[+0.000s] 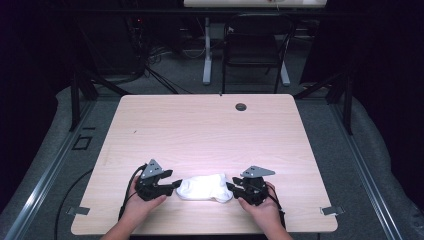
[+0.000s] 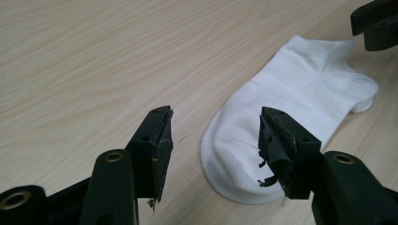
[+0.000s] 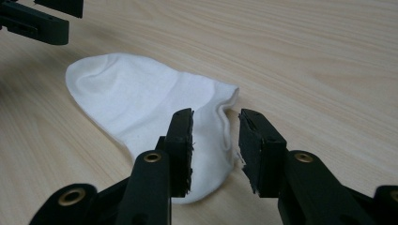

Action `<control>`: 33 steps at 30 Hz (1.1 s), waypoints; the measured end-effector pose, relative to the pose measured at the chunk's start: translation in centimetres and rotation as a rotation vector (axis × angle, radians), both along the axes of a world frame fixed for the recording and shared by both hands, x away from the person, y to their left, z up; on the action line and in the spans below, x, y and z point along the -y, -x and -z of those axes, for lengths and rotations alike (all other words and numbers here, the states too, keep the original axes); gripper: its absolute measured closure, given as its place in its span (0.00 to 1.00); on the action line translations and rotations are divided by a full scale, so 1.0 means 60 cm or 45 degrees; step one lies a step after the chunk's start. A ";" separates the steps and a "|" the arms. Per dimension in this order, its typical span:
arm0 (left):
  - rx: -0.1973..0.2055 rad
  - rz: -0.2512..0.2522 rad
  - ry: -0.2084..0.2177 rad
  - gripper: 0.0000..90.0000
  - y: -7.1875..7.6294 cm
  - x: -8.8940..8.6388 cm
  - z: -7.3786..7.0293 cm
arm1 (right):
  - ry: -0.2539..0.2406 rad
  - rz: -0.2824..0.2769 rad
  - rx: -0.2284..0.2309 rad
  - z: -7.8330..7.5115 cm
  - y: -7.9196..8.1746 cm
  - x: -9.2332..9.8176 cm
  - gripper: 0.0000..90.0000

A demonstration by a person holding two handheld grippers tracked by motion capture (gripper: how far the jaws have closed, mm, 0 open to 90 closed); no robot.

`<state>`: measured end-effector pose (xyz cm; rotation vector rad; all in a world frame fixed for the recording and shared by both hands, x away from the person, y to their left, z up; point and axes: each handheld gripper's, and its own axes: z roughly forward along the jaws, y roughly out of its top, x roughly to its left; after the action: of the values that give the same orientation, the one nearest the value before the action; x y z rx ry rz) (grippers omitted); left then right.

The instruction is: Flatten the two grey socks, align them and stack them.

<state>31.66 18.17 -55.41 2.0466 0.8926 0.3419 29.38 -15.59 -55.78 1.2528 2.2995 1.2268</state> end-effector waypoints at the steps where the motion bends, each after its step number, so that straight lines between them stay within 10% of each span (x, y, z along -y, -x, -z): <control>1: 0.000 -0.005 0.004 0.50 -0.001 -0.001 0.000 | 0.002 0.002 0.006 0.000 0.000 0.002 0.72; 33: -0.079 -0.129 0.005 0.47 -0.036 -0.033 0.022 | 0.049 0.184 -0.045 0.023 -0.031 0.054 0.69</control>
<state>33.82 20.13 -56.73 2.0219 1.0365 0.3328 31.27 -18.83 -57.18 1.4107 2.2016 1.1151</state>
